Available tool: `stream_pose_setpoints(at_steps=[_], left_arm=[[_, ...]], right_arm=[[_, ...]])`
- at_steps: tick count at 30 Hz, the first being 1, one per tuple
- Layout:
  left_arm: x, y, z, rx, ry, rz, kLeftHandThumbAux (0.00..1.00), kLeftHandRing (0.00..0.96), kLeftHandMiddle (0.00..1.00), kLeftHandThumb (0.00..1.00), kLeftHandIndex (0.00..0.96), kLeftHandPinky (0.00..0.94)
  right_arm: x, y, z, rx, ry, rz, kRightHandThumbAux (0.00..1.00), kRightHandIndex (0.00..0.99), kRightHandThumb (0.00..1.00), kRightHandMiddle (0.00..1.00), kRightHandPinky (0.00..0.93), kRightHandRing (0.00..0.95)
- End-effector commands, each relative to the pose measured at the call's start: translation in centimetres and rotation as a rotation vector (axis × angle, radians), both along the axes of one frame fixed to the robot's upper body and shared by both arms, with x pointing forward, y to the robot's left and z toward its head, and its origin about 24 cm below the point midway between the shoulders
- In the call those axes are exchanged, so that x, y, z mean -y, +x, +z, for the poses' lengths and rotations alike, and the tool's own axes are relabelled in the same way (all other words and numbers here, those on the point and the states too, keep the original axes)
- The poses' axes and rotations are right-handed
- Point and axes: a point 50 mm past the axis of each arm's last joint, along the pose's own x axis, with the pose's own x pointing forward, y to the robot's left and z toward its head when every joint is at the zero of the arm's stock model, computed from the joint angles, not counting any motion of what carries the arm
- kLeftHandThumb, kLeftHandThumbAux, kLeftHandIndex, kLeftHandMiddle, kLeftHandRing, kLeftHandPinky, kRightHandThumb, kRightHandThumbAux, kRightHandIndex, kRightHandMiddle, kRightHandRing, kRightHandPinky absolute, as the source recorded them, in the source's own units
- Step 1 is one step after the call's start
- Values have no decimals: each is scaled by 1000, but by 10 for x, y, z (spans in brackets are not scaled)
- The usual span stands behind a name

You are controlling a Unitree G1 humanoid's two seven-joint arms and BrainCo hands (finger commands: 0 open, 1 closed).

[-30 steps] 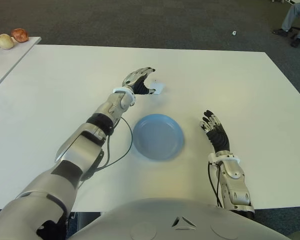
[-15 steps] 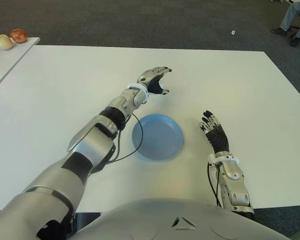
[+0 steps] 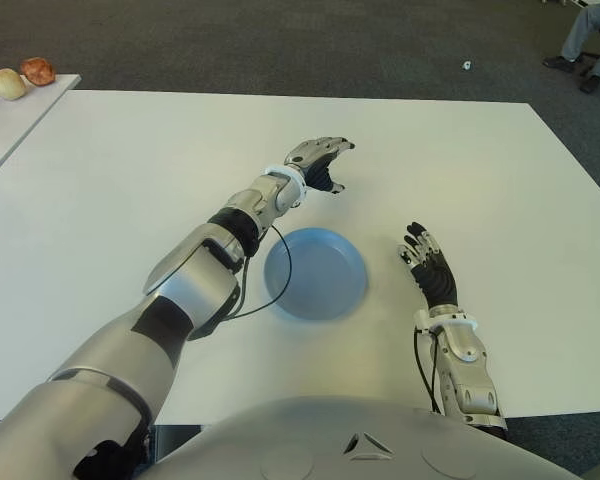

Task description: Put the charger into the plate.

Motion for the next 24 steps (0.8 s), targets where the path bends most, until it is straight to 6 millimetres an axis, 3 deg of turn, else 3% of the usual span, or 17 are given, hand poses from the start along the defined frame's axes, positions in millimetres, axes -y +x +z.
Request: stream_pose_setpoints(at_steps=[1, 24], left_arm=[[0, 0, 0, 10, 23, -10, 681, 0, 0, 0, 0, 2], [-16, 0, -18, -35, 168, 46, 637, 0, 0, 0, 0, 0]], right_arm=[[-2, -5, -6, -35, 4, -7, 594, 22, 0, 81, 58, 62], [3, -7, -3, -20, 26, -16, 561, 36, 0, 93, 56, 63]])
